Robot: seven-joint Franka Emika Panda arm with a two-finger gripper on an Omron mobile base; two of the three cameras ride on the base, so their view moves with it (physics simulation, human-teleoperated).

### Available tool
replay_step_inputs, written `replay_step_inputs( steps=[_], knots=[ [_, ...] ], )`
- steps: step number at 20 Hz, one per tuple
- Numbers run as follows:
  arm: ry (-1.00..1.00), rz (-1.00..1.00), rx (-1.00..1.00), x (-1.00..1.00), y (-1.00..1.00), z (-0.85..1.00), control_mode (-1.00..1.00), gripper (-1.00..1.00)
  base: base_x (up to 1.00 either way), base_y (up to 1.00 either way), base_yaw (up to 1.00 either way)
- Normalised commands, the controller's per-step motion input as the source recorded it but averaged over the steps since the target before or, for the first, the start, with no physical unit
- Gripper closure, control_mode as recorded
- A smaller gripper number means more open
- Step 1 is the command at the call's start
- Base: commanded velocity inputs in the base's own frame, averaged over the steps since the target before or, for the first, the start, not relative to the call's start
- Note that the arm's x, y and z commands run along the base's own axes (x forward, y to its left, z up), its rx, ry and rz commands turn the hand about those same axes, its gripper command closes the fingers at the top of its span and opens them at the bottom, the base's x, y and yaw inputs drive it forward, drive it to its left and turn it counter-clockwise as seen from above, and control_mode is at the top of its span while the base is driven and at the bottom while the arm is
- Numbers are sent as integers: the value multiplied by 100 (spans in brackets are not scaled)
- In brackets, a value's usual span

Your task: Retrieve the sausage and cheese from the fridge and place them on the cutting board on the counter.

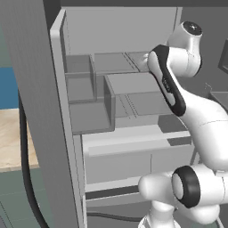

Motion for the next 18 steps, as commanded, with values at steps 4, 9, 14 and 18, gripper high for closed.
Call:
replay_step_inputs(
  steps=[4,9,14,18],
  knots=[
    [7,-3,0,-72,4,-9,-100,100,0,0,0],
    [3,-2,0,-39,1,-27,-100,100,0,0,0],
    [0,0,0,-36,0,-3,-100,100,0,0,0],
    [0,0,0,-38,0,0,-100,100,0,0,0]
  ],
)
